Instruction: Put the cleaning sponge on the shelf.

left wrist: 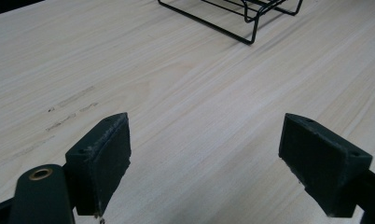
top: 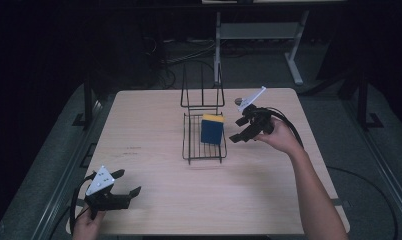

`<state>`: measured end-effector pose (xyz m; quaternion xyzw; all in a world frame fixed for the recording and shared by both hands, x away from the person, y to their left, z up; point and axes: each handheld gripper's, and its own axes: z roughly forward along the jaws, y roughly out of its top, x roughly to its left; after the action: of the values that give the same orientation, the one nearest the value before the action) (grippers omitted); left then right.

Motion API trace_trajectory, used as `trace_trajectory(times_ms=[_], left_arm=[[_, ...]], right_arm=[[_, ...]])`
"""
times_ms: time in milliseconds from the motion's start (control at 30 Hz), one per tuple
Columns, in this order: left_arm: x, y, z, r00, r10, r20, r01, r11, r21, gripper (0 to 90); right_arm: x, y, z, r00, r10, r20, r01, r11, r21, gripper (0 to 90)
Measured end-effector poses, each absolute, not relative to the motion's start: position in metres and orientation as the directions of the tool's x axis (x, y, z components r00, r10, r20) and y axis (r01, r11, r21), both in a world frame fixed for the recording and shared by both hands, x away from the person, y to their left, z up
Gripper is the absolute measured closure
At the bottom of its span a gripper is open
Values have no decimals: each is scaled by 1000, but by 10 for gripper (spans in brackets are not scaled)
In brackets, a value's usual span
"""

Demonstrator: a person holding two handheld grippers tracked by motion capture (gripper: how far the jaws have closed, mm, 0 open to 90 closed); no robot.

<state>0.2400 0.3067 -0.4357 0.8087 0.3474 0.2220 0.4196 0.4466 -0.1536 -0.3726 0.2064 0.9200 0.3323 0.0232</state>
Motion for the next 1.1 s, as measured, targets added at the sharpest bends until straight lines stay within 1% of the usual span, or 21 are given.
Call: trace_trajectory(times_ms=[1100], left_arm=[[239,303,-436,667,742,70,372,-412,832,162]], right_arm=[[425,-187,-382,-890,442,108,414,687,597,204]])
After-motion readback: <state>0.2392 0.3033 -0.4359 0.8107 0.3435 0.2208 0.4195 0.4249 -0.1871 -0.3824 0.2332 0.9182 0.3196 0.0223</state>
